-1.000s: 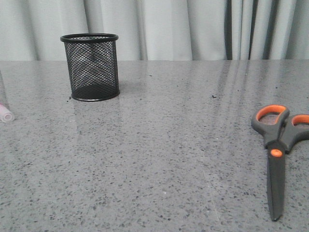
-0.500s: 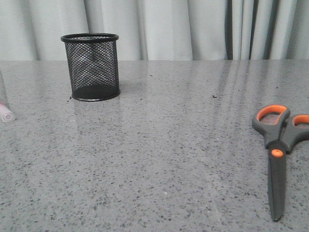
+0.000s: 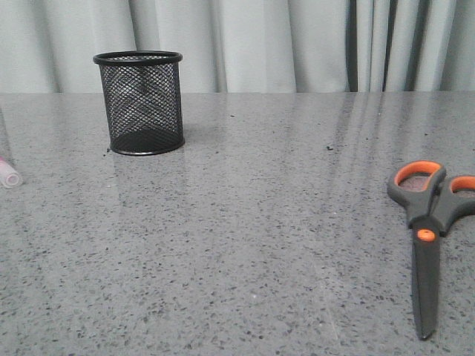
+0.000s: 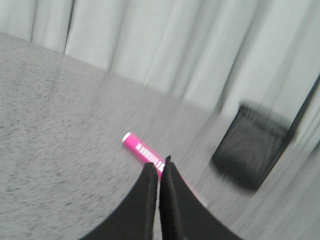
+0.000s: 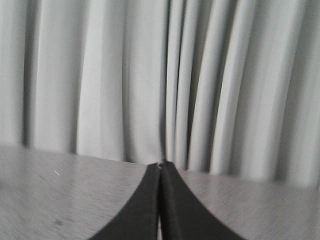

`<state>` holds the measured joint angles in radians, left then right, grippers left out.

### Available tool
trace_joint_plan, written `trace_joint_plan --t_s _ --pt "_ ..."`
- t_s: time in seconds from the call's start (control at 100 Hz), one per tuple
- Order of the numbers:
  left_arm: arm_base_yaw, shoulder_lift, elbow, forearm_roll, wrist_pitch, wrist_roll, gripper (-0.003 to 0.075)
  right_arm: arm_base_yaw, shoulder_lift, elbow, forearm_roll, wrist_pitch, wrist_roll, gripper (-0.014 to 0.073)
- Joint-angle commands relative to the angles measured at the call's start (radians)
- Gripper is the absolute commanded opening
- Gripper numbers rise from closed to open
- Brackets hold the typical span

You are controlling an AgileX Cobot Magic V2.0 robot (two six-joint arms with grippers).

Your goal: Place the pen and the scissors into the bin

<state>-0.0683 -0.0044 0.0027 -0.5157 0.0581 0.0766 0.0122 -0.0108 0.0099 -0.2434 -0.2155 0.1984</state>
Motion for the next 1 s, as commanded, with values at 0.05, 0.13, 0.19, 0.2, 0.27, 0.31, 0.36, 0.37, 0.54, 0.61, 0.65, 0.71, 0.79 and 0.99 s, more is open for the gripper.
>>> trace_joint_plan --t_s 0.05,0.13,0.19,0.2,0.27,0.31,0.36,0.37,0.54,0.61,0.65,0.71,0.79,0.99 --pt "-0.001 -0.031 0.040 -0.368 -0.137 -0.005 -0.0019 -0.007 -0.018 0.009 0.278 0.018 0.083 -0.0069" --pt "-0.001 -0.031 0.035 -0.500 -0.148 -0.005 -0.0019 -0.007 -0.018 -0.010 0.307 0.016 0.083 -0.0068" --pt "-0.003 -0.031 0.012 -0.490 -0.121 -0.003 -0.0018 -0.007 -0.018 -0.040 0.309 0.016 0.084 -0.0068" --pt "-0.003 -0.031 0.009 -0.479 -0.107 -0.001 -0.0018 -0.007 -0.016 -0.044 0.309 0.021 0.084 -0.0068" --pt "-0.003 -0.029 -0.041 -0.370 -0.064 0.007 -0.0014 -0.007 0.002 -0.098 0.311 0.101 0.090 -0.0068" --pt "-0.003 -0.025 -0.079 -0.305 -0.047 0.025 -0.0001 -0.004 0.022 -0.139 0.311 0.178 0.090 -0.0065" --pt "-0.003 -0.008 -0.129 -0.219 -0.031 0.033 0.0035 0.001 0.061 -0.187 0.311 0.251 0.090 -0.0040" --pt "-0.003 -0.005 -0.144 -0.195 -0.028 0.033 0.0049 0.002 0.074 -0.194 0.311 0.259 0.090 -0.0026" --pt "-0.003 0.180 -0.320 -0.070 0.044 0.033 0.0206 0.048 0.268 -0.357 0.311 0.368 0.090 0.0292" --pt "-0.003 0.298 -0.403 -0.070 0.121 0.033 0.0223 0.066 0.376 -0.436 0.311 0.480 0.090 0.0414" --pt "-0.003 0.364 -0.457 -0.065 0.172 0.033 0.0223 0.077 0.425 -0.474 0.311 0.525 0.090 0.0433" --pt "0.001 0.503 -0.538 -0.063 0.250 0.033 0.0223 0.094 0.505 -0.536 0.311 0.576 0.090 0.0433" --pt "0.001 0.640 -0.635 -0.049 0.340 0.033 0.0223 0.113 0.579 -0.577 0.311 0.583 0.090 0.0433" --pt "0.001 0.985 -0.834 -0.042 0.500 -0.060 0.0246 0.172 0.646 -0.608 0.328 0.558 0.090 0.0433"
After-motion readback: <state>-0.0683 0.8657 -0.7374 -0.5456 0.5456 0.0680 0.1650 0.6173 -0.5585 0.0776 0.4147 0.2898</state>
